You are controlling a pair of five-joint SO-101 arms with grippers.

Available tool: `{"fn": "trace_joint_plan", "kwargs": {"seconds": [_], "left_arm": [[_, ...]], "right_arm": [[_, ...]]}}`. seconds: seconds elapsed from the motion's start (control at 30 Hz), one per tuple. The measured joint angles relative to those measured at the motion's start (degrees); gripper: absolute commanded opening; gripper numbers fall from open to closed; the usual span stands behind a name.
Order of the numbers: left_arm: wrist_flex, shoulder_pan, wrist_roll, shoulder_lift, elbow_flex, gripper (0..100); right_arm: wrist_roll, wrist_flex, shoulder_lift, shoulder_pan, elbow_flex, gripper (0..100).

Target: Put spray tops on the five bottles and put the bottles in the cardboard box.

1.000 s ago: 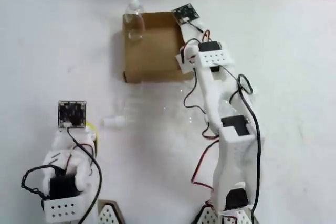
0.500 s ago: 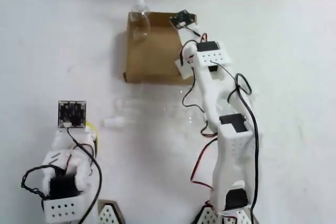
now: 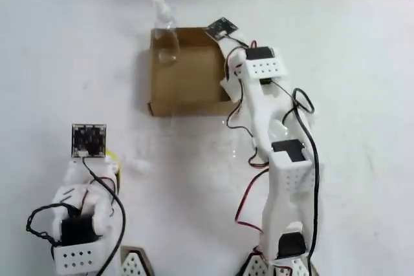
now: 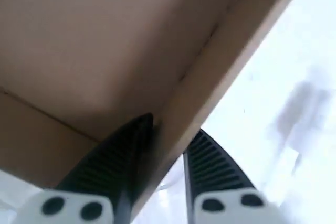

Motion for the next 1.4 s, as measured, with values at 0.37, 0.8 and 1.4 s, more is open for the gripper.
{"fn": "trace_joint_plan", "kwargs": {"seconds": [0.37, 0.8, 1.4], "left_arm": [[0.0, 0.0, 0.0, 0.0, 0.0, 8], [0.0, 0.0, 0.0, 0.0, 0.0, 8], [0.0, 0.0, 0.0, 0.0, 0.0, 8]], "right_arm": [[1.05, 1.49, 0.0, 0.0, -0.18, 1.7], [-8.44, 5.89, 0.0, 0.0, -0.18, 1.7], [-17.58, 9.32, 0.0, 0.62, -0.18, 1.7]]}}
